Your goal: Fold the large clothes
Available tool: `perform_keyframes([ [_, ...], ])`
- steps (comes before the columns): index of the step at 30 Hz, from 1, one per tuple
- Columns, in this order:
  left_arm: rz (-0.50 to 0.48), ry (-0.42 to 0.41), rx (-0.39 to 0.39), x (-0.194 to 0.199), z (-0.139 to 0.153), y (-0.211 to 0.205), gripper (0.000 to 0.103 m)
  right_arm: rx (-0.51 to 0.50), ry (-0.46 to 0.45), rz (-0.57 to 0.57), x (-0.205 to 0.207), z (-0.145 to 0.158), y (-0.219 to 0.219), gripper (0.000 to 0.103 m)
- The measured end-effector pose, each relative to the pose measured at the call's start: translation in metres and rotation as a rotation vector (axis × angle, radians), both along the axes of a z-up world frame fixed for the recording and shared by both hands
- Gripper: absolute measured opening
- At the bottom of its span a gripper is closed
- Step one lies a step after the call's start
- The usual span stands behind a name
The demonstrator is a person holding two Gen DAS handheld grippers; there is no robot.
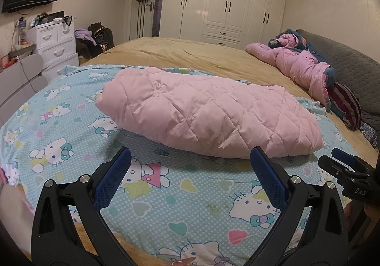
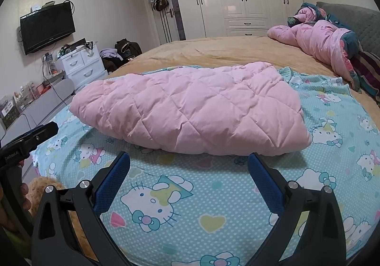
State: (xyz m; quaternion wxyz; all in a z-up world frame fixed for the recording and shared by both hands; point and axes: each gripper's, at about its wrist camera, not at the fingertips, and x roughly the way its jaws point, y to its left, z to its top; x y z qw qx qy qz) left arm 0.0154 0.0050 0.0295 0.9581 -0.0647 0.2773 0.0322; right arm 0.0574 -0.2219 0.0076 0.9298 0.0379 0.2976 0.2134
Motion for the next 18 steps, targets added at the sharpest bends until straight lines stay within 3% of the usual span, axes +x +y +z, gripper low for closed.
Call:
perform_keyframes([
  [18,0.012,0.001,0.004,-0.0046,0.0033,0.0008,0.094,-0.005,0.003,-0.002,-0.0012,-0.0011,-0.0011,0.099],
])
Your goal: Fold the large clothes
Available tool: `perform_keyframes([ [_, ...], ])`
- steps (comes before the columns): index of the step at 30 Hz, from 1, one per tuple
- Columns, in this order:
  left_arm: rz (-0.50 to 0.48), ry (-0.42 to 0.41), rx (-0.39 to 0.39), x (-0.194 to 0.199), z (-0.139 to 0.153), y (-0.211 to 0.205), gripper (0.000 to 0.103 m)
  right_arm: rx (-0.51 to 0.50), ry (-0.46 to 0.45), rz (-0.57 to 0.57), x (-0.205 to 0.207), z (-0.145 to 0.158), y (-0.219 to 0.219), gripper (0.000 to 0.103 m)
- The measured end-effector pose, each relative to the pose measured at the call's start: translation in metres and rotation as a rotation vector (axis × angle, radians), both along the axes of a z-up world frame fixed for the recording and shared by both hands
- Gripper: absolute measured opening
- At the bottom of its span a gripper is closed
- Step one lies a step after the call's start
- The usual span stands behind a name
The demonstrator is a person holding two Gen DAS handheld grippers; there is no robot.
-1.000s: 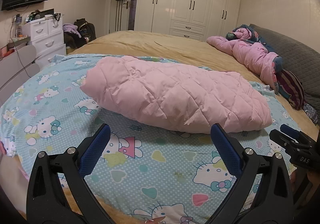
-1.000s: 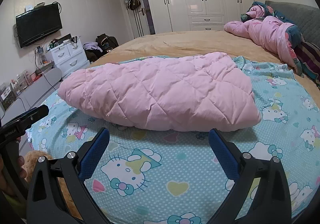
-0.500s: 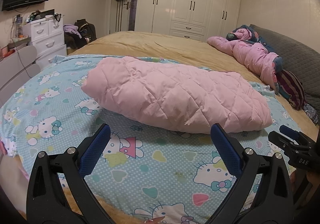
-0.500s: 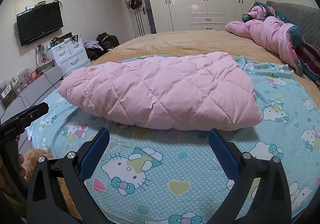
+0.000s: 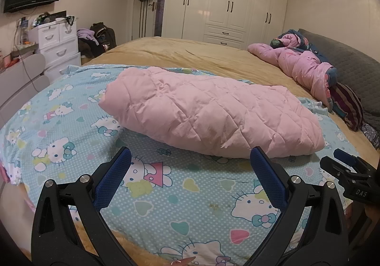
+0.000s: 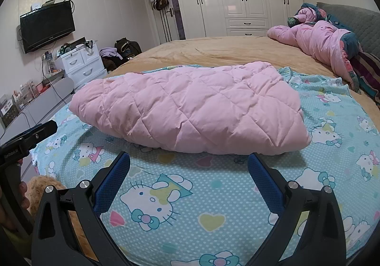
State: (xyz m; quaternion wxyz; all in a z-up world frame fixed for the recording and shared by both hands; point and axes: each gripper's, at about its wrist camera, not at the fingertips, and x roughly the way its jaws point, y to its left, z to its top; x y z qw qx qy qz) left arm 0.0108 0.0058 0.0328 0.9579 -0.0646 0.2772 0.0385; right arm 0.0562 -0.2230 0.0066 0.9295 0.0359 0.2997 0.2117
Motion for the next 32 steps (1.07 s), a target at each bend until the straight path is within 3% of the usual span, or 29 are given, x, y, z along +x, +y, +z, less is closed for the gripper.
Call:
perform_keyframes([
  [12,0.001,0.034,0.001,0.004,-0.007,-0.002,0.094,-0.017,0.014,-0.031,0.002,-0.005,-0.005,0.099],
  [20,0.022,0.110,-0.040,0.010,-0.023,0.013,0.094,-0.017,0.085,-0.166,-0.001,-0.020,-0.044,0.099],
  [23,0.074,0.128,-0.099,0.016,-0.024,0.045,0.094,-0.010,0.098,-0.302,-0.007,-0.028,-0.086,0.099],
  [25,0.150,0.135,-0.090,0.025,-0.019,0.077,0.094,-0.012,0.117,-0.435,-0.013,-0.041,-0.133,0.099],
  [28,0.286,0.155,-0.050,0.044,-0.013,0.151,0.094,-0.050,0.209,-0.726,-0.033,-0.073,-0.230,0.099],
  [32,0.529,0.204,0.021,0.069,-0.021,0.261,0.094,-0.035,0.388,-1.242,-0.103,-0.120,-0.372,0.099],
])
